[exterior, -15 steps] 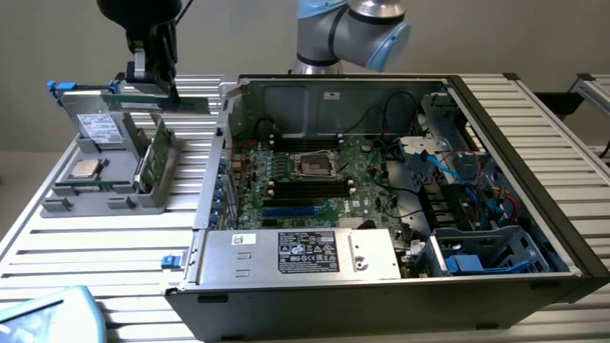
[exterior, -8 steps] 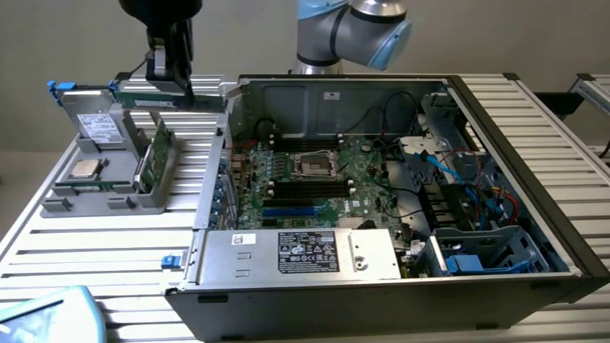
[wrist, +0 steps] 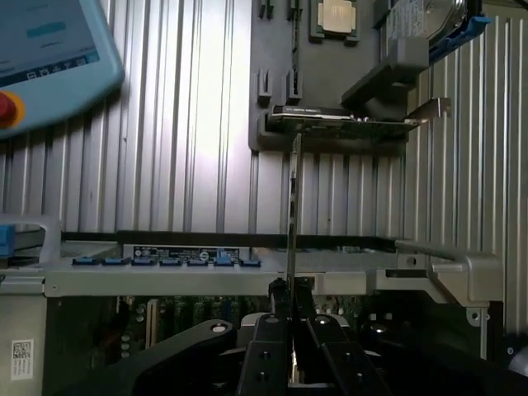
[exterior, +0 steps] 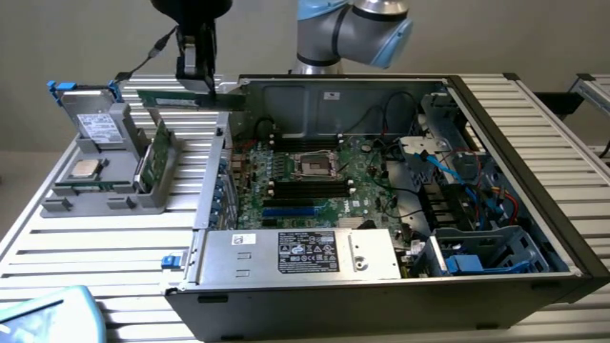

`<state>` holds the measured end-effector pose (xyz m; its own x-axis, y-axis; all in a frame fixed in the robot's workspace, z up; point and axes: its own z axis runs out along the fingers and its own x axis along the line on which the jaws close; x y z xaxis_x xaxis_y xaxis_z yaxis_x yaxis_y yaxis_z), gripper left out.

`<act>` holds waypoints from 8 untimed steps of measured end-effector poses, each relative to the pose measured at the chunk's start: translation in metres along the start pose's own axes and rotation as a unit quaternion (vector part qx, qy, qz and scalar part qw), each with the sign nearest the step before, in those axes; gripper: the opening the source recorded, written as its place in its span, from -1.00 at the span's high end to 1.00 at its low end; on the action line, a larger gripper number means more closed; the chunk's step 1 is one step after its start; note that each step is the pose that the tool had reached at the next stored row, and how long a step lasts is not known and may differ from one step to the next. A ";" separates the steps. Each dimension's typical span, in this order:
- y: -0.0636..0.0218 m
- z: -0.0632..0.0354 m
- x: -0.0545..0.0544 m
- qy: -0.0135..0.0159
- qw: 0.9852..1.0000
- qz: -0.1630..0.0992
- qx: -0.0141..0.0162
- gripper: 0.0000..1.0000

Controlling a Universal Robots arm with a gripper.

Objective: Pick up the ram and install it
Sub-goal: 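Pick up the ram and move it above insertion slot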

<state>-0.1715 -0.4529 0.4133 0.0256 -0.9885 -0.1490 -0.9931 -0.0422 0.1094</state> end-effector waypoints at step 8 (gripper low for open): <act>-0.0357 -0.0045 0.004 -0.003 1.000 0.000 0.000 0.73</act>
<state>-0.1354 -0.4556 0.4133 0.0256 -0.9877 -0.1543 -0.9931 -0.0429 0.1096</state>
